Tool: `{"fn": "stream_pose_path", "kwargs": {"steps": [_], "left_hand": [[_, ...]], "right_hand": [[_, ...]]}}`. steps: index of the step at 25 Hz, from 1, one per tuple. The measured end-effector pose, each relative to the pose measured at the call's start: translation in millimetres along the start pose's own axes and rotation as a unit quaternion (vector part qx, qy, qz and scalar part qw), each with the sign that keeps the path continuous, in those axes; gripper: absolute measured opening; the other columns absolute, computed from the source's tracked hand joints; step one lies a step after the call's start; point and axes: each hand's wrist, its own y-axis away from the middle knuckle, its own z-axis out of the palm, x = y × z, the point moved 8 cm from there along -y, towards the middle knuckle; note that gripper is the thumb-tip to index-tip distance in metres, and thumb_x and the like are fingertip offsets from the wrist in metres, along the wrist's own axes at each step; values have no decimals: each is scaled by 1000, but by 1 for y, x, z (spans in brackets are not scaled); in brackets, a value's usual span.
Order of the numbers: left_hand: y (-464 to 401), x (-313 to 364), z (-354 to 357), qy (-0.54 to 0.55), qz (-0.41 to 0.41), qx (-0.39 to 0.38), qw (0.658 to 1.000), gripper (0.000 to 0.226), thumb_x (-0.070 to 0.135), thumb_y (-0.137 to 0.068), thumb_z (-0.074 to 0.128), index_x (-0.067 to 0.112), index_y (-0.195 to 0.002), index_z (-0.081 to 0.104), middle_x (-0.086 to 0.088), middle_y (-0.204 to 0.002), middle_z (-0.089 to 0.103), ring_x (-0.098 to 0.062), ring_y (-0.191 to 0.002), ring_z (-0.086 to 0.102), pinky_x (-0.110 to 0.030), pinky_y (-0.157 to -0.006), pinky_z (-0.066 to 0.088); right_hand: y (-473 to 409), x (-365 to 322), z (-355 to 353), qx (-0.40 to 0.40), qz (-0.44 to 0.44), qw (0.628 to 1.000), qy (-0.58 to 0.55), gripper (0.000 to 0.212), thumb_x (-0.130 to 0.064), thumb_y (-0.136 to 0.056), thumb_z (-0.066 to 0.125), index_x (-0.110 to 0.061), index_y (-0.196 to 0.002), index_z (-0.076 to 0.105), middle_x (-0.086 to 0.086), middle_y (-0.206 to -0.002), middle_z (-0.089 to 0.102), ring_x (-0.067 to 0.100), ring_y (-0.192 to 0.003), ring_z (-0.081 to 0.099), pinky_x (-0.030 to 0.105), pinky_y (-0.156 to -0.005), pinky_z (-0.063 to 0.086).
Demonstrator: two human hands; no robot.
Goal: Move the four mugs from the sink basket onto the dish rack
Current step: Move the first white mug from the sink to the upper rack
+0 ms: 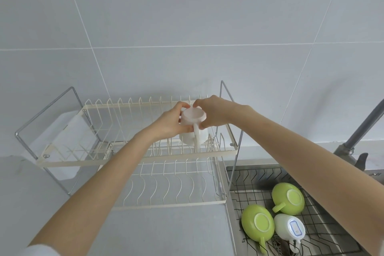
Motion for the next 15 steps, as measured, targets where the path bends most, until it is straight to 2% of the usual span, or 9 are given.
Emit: {"fn": "stream_pose_path", "kwargs": {"steps": [3, 6, 8, 10, 12, 15], "left_hand": [[1, 3, 0, -7, 7, 4, 1000, 63, 13, -77, 69, 13, -129, 34, -8, -137, 45, -24, -109, 51, -36, -97, 41], [1, 4, 0, -13, 5, -2, 1000, 64, 14, -77, 69, 13, -131, 33, -7, -139, 43, -27, -118, 50, -36, -99, 40], [0, 6, 2, -16, 5, -10, 1000, 65, 15, -77, 68, 14, -131, 32, -6, -140, 42, -27, -120, 50, -35, -99, 40], [-1, 8, 5, -26, 6, -15, 1000, 64, 16, -78, 67, 14, -132, 31, -5, -141, 42, -26, -116, 51, -31, -95, 40], [-2, 9, 6, -38, 5, -14, 999, 65, 18, -79, 66, 15, -133, 29, -4, -141, 41, -22, -105, 51, -27, -88, 38], [-3, 9, 7, -39, 3, -11, 999, 65, 18, -80, 66, 15, -133, 29, -4, -142, 41, -20, -101, 49, -26, -85, 36]], "right_hand": [[1, 0, 0, 1, 4, 1000, -5, 59, -23, -80, 66, -16, -133, 41, 12, -123, 53, 26, -91, 52, 35, -76, 45], [3, 1, -1, 3, 13, 1000, 6, 59, -23, -81, 66, -14, -133, 40, 13, -124, 52, 30, -106, 54, 35, -77, 44], [4, 1, -1, 3, 19, 1000, 21, 59, -22, -81, 66, -11, -133, 40, 14, -125, 51, 31, -107, 54, 35, -77, 44], [5, 2, -2, 5, 27, 999, 39, 59, -21, -82, 65, -10, -133, 39, 14, -126, 50, 31, -103, 55, 35, -74, 42], [4, 3, -2, 7, 30, 998, 53, 58, -20, -82, 64, -10, -134, 39, 14, -126, 50, 32, -106, 55, 33, -71, 40], [2, 4, 0, 2, 30, 998, 57, 57, -19, -83, 64, -10, -133, 39, 14, -124, 52, 31, -102, 55, 32, -70, 38]]}}
